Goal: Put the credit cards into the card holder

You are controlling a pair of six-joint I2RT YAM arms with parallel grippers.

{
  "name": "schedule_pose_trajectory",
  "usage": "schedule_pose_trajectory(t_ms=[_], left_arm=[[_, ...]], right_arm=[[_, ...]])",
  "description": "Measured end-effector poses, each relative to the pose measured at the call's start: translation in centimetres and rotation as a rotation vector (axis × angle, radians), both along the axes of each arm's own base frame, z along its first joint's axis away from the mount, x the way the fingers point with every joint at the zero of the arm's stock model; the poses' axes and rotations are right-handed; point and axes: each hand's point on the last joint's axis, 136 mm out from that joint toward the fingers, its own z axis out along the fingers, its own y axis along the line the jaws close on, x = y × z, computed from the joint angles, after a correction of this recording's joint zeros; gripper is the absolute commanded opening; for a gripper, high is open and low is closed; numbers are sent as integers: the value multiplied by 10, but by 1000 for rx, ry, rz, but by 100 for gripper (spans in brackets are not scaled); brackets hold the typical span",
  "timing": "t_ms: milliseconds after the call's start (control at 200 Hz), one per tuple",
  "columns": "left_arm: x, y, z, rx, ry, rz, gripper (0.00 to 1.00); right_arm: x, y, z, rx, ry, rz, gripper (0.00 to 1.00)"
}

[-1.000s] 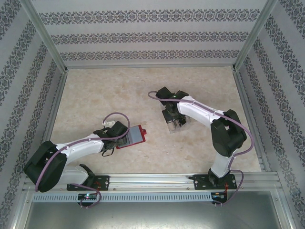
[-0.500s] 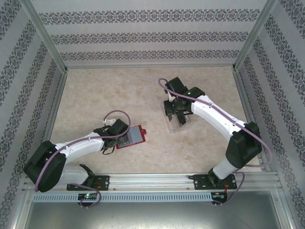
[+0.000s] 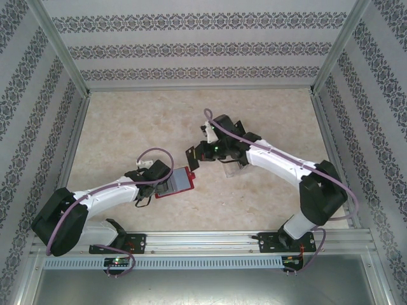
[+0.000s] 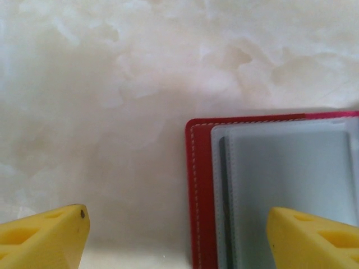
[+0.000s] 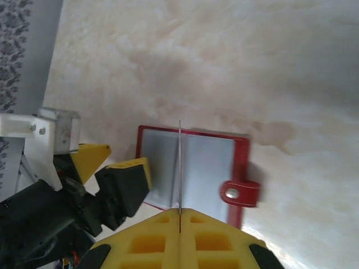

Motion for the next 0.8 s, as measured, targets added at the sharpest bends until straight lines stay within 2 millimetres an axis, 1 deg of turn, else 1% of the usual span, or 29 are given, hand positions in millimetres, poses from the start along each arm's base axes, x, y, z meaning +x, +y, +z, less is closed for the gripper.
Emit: schedule_pose_trajectory(t_ms=[85, 180, 365, 565, 804], left_arm=[[-4, 3, -2, 7, 12, 9, 83], [-4, 4, -2, 10, 13, 17, 83], [-6, 8, -2, 21, 12, 33, 82], [-7, 11, -2, 34, 14, 41, 82], [-8, 12, -2, 36, 15, 41, 82]], right_arm=[[-4, 19, -12, 36, 26, 25, 0], [-8, 35, -26, 70, 53, 45, 0], [-11, 52, -47, 109, 91, 50, 0], [-10, 61, -62, 146, 100, 52, 0], [-13, 60, -80, 163, 107, 51, 0]])
